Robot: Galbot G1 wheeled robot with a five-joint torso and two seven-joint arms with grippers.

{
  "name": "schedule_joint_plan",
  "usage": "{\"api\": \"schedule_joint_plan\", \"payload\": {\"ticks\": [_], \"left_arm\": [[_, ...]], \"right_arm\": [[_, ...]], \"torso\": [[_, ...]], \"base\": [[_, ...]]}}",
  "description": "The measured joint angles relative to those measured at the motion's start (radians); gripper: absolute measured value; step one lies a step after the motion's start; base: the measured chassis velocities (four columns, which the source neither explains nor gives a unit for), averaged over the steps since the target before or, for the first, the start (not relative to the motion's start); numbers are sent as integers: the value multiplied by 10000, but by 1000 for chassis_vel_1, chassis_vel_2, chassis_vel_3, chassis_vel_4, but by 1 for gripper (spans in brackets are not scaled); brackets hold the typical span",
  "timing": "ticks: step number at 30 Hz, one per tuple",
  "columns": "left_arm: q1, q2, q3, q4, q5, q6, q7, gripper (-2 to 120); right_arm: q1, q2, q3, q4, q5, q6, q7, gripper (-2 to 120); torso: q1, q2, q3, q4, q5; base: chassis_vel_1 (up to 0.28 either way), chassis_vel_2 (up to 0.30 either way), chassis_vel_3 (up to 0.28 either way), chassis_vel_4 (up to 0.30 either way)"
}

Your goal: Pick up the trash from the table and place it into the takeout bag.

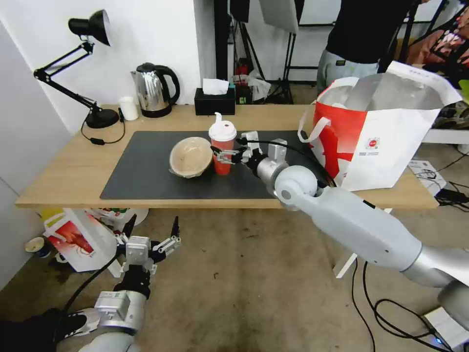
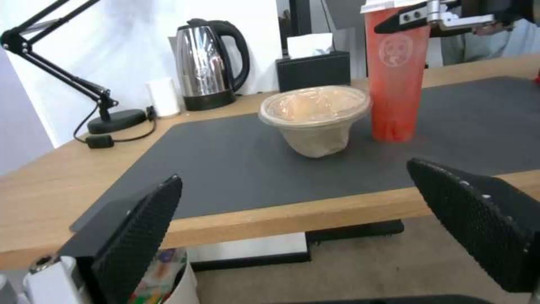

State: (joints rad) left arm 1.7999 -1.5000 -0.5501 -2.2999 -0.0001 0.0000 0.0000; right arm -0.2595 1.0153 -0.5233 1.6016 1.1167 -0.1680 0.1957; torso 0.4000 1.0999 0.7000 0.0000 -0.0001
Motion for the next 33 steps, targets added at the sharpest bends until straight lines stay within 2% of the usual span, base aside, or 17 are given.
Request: {"api": "schedule_joint_plan", "payload": {"ticks": [20, 23, 25, 28, 31, 33], "left_arm": [[0, 0, 0, 0, 0, 0, 0, 100], [0, 0, 0, 0, 0, 0, 0, 100], [0, 0, 0, 0, 0, 0, 0, 100], [0, 0, 0, 0, 0, 0, 0, 100], [-1, 0, 1, 0, 0, 0, 0, 100], [0, 0, 0, 0, 0, 0, 0, 100]], "right_arm": [[-132, 391, -90, -504, -19, 98, -44, 97], [-168, 399, -88, -528, -37, 153, -44, 91], [-199, 402, -79, -537, -62, 220, -45, 80], [-222, 403, -73, -548, -78, 242, -53, 73], [-248, 383, -30, -565, -84, 285, -79, 58], [-254, 366, -26, -566, -85, 296, -87, 54]], "torso": [[0, 2, 0, 1, 0], [0, 2, 0, 0, 1], [0, 2, 0, 0, 1], [0, 2, 0, 0, 0], [1, 1, 0, 0, 1], [1, 1, 0, 1, 0]], "base": [[0, 0, 0, 0], [0, 0, 0, 0], [0, 0, 0, 0], [0, 0, 0, 0], [0, 0, 0, 0], [0, 0, 0, 0]]}}
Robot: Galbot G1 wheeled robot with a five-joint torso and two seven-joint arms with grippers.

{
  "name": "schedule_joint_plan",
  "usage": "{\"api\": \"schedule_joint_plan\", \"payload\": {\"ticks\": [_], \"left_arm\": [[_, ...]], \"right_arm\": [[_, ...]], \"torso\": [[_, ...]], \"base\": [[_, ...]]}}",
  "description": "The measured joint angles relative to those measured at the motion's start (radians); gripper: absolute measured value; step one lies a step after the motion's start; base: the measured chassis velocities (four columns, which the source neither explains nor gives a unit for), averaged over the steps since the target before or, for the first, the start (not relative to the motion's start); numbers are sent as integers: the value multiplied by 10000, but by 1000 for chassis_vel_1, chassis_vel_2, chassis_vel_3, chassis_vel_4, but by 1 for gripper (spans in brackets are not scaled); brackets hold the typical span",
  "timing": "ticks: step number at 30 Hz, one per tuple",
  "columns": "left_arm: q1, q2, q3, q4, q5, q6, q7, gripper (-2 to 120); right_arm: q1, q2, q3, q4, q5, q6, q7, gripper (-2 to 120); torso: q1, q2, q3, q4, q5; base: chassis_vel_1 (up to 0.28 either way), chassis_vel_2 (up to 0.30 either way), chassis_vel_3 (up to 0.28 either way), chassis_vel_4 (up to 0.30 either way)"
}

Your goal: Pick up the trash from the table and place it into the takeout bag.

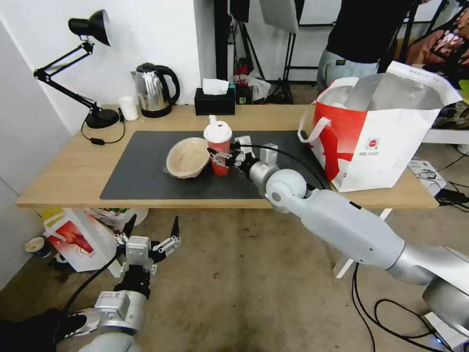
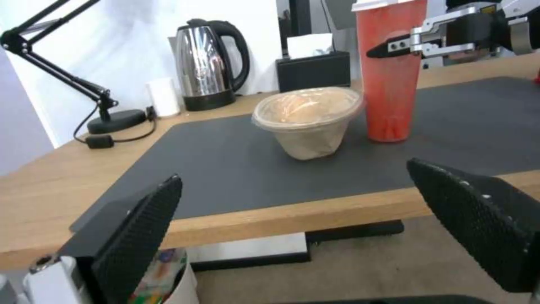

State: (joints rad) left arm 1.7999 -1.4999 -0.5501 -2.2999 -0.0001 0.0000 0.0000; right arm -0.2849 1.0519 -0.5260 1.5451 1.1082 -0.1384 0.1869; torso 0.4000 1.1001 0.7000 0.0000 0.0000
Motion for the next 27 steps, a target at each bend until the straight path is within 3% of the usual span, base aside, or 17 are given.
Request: {"api": "schedule_joint_plan", "payload": {"ticks": [21, 27], "left_arm": [[0, 0, 0, 0, 0, 0, 0, 100], [0, 0, 0, 0, 0, 0, 0, 100]], "right_arm": [[586, -651, 516, 428, 302, 245, -224, 7], [898, -1032, 845, 854, 470, 267, -274, 5]], "torso": [[0, 0, 0, 1, 0], [0, 0, 0, 0, 1]], "base": [[0, 0, 0, 0], [0, 0, 0, 0]]}}
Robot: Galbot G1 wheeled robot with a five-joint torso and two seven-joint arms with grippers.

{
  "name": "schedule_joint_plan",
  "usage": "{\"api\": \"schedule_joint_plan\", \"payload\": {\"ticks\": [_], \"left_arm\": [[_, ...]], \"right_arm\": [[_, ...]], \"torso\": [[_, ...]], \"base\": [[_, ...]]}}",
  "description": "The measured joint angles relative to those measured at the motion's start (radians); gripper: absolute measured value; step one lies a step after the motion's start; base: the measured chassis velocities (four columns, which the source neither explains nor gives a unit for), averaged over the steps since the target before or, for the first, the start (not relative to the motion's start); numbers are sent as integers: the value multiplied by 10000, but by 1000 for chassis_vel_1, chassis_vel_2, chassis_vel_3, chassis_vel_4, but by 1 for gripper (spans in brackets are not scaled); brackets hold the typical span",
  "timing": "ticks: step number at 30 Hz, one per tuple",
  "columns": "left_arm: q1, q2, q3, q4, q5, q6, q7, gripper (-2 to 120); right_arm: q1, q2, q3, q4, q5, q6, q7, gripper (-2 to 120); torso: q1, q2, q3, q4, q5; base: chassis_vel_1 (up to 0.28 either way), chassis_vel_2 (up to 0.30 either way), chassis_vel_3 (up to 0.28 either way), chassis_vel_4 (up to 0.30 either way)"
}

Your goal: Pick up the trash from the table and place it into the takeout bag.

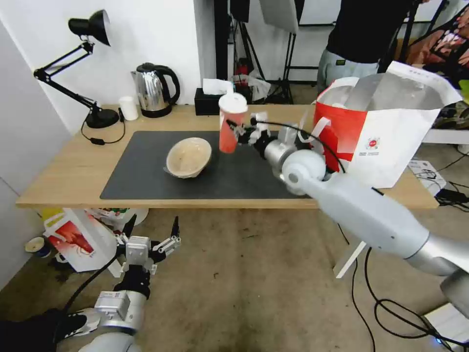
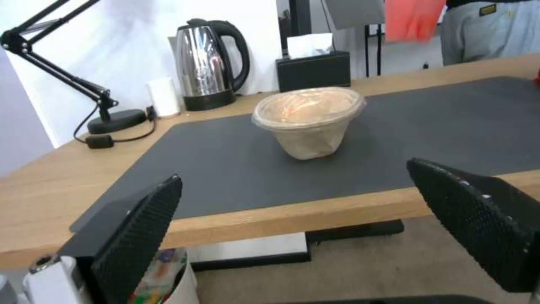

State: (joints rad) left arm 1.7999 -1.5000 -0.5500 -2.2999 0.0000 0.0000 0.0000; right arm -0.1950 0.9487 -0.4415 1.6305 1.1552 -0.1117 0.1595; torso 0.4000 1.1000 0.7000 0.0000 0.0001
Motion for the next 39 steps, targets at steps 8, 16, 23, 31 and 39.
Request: {"api": "schedule_joint_plan", "payload": {"ticks": [8, 16, 23, 31, 39], "left_arm": [[0, 0, 0, 0, 0, 0, 0, 100], [0, 1, 0, 0, 0, 0, 0, 100], [0, 0, 0, 0, 0, 0, 0, 100], [0, 0, 0, 0, 0, 0, 0, 100], [0, 0, 0, 0, 0, 0, 0, 100]], "right_arm": [[704, -587, 694, 361, 154, -128, 290, 5], [2140, -1822, 1320, 282, 24, -1095, 1133, 5], [2704, -2655, 1440, 202, -17, -1582, 1290, 5], [2644, -3175, 1504, -47, -243, -1883, 1288, 5], [2100, -3554, 1816, -377, -443, -1934, 1122, 5]], "torso": [[1, 0, 0, 2, 1], [0, -2, 0, -1, 1], [0, -2, -2, -1, 2], [0, -2, -1, 1, -1], [0, -2, -1, 1, 0]], "base": [[0, 0, 0, 0], [0, 0, 0, 0], [0, 0, 0, 0], [0, 0, 0, 0], [0, 0, 0, 0]]}}
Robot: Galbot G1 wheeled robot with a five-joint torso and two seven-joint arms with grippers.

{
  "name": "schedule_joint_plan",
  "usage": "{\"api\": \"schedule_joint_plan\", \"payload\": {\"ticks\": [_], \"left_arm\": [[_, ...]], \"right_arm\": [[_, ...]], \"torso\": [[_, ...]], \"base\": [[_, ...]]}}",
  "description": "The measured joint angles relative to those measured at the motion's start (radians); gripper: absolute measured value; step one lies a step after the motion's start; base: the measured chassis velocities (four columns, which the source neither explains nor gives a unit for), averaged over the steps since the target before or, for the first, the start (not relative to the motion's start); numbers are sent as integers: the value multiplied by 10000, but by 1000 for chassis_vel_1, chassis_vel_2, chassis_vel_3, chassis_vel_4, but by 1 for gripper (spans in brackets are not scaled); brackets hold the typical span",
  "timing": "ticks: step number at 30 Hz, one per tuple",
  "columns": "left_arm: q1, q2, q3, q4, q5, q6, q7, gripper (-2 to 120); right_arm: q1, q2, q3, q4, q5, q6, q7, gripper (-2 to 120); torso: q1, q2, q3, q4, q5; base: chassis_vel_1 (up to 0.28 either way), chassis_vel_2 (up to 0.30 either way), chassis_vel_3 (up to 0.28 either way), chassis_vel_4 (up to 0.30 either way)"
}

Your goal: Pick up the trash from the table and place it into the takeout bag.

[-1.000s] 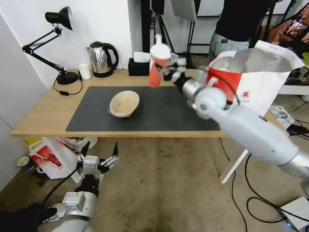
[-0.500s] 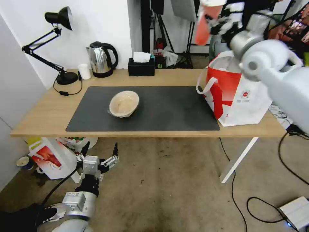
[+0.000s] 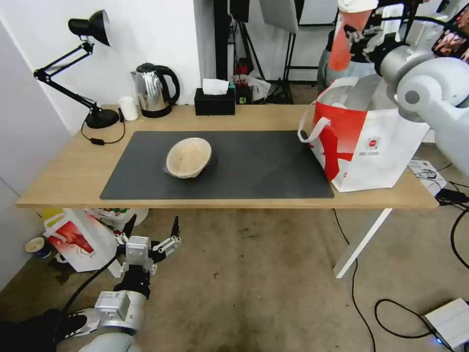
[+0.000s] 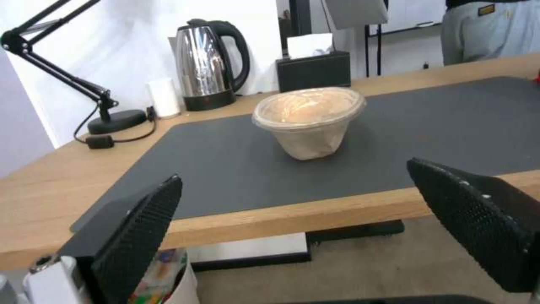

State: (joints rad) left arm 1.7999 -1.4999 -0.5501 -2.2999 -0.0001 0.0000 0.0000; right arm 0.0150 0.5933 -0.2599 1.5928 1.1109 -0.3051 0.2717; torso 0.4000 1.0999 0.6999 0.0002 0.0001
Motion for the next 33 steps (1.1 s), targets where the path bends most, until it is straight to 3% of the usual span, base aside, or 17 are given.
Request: {"api": "schedule_joint_plan", "payload": {"ticks": [33], "left_arm": [[0, 0, 1, 0, 0, 0, 0, 100]], "right_arm": [[-1519, -553, 505, -556, -821, 172, -329, 5]], "torso": [[0, 2, 1, -2, 0]], "base": [[0, 0, 0, 0]]}}
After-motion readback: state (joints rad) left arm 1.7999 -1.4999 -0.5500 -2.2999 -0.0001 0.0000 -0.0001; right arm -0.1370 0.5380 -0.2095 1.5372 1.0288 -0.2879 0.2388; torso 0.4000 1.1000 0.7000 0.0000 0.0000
